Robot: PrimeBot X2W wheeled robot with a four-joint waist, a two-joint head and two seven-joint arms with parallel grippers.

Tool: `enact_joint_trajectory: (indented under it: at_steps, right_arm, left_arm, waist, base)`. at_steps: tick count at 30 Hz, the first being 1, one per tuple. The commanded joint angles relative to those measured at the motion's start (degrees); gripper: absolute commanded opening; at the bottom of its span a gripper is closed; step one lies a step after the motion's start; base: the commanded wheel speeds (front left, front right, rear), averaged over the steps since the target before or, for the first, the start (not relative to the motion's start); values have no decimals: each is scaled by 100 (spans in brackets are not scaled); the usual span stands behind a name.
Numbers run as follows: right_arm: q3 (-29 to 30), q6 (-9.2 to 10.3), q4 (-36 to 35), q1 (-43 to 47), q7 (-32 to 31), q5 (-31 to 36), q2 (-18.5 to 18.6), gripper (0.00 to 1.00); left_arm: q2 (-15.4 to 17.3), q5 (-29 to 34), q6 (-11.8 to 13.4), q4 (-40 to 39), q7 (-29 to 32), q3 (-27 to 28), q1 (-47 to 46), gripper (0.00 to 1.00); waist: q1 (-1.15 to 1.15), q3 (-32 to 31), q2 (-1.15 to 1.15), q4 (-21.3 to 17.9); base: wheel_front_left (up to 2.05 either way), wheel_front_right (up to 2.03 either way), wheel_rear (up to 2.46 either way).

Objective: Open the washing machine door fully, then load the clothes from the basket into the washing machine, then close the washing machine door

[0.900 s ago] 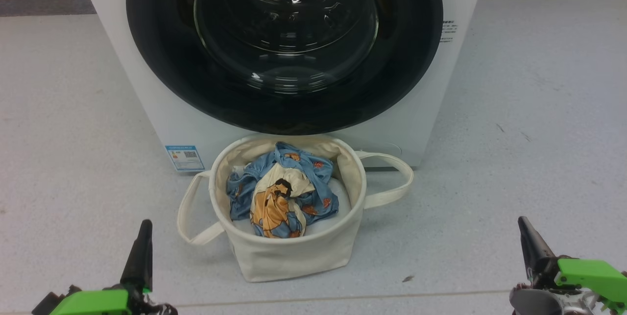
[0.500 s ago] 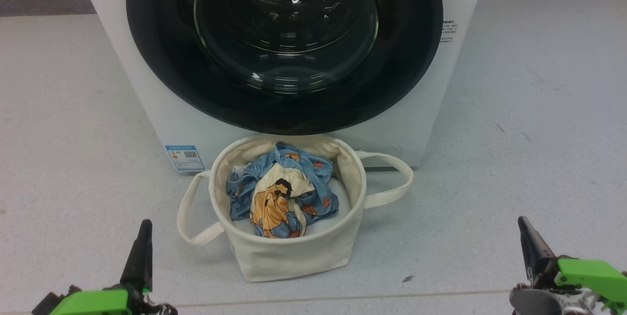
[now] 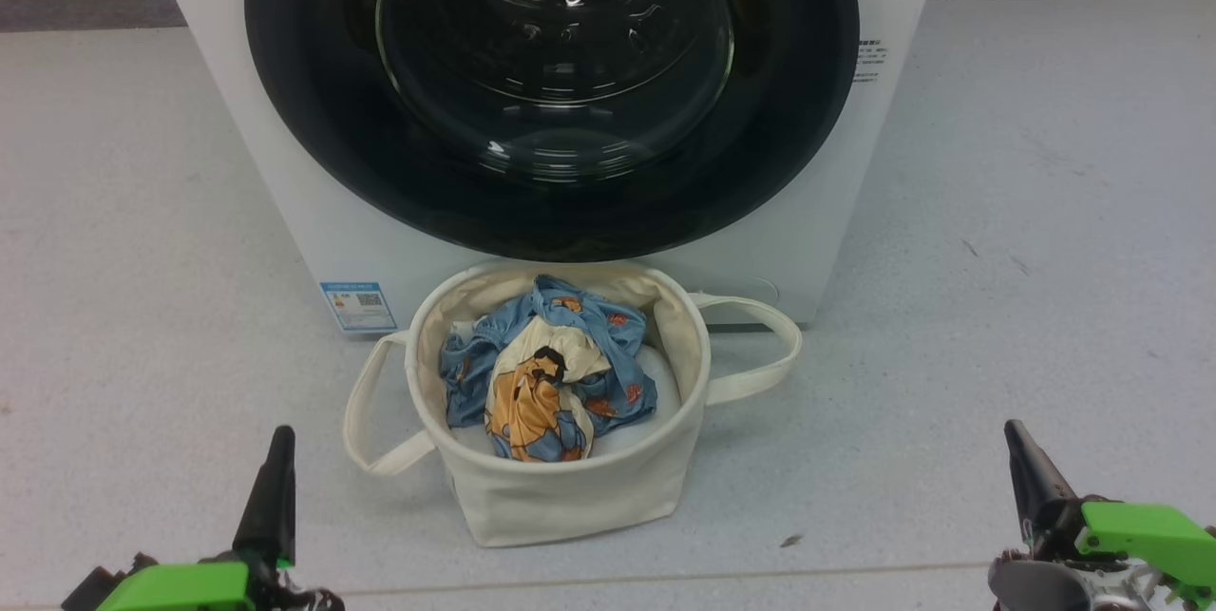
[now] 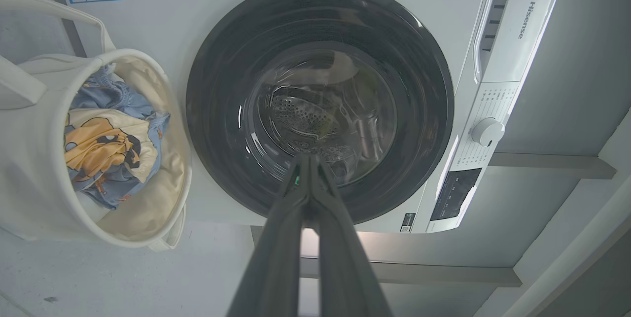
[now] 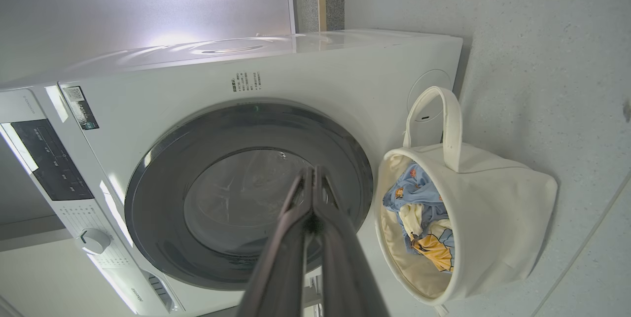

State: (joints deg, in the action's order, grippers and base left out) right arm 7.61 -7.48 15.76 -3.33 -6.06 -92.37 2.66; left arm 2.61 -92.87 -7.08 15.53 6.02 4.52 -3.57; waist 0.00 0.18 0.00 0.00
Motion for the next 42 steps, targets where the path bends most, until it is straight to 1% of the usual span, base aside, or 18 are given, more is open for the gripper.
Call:
enact_joint_trajectory:
  at_steps: [1,42]
  right_arm:
    - [-106,-1,-174,-286,-45,23,24,0]
    - [-104,-1,-174,-286,-47,25,22,0]
  left_arm:
    - [34,68,-41,-149,44,196,-261,0]
    - [30,72,-41,-149,48,201,-261,0]
  waist:
    - [0,0,0,0]
    - [0,0,0,0]
  base:
    - [0,0,0]
    - [0,0,0]
